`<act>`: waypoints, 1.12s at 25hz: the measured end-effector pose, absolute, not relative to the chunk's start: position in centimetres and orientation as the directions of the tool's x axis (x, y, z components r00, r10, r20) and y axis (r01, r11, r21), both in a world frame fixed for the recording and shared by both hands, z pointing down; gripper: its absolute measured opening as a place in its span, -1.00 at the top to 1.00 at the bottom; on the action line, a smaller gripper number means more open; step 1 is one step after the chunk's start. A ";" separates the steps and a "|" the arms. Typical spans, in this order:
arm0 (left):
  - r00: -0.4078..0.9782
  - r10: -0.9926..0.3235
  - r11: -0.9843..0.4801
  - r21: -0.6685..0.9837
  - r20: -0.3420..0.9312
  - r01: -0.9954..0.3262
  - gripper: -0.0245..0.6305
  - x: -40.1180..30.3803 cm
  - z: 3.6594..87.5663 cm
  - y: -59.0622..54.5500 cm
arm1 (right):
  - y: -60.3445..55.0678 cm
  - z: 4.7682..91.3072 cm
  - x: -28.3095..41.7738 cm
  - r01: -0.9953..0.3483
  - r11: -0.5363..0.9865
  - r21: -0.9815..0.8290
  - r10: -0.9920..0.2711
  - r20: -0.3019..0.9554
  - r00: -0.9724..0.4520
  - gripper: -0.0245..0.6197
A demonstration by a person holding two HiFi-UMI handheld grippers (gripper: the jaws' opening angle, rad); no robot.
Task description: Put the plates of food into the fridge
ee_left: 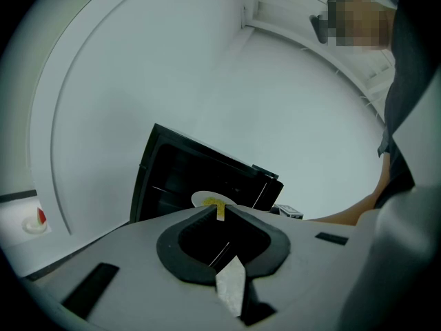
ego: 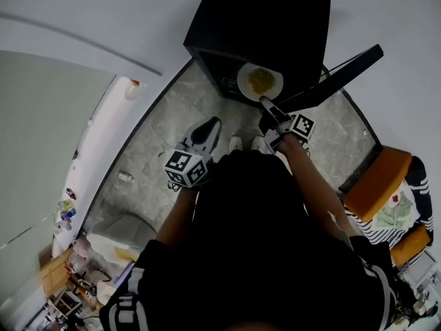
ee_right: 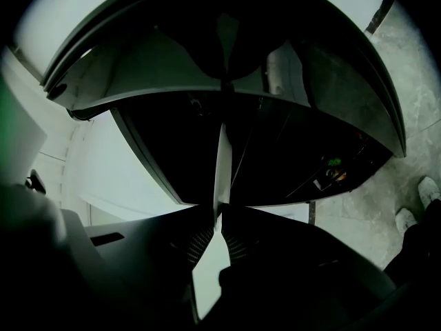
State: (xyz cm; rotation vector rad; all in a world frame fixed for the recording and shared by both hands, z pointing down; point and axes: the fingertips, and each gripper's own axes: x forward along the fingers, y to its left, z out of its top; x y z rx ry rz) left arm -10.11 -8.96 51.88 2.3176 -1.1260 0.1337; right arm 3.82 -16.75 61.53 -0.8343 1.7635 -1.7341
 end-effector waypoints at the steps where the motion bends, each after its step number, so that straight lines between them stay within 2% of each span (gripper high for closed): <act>1: 0.643 -0.696 -0.494 0.437 0.318 -0.751 0.81 -10.1 51.9 -9.0 | -16.9 61.6 3.9 -0.065 -0.017 -0.998 -0.744 0.056 -0.665 0.78; 17: 0.641 -0.694 -0.487 0.443 0.328 -0.753 0.81 -10.6 52.3 -9.6 | -20.0 62.9 3.6 -0.047 -0.057 -0.997 -0.825 0.073 -0.560 0.78; 28: 0.652 -0.681 -0.495 0.448 0.332 -0.745 0.81 -10.2 52.3 -9.0 | -21.9 63.0 4.1 0.013 -0.070 -0.997 -0.886 0.056 -0.460 0.78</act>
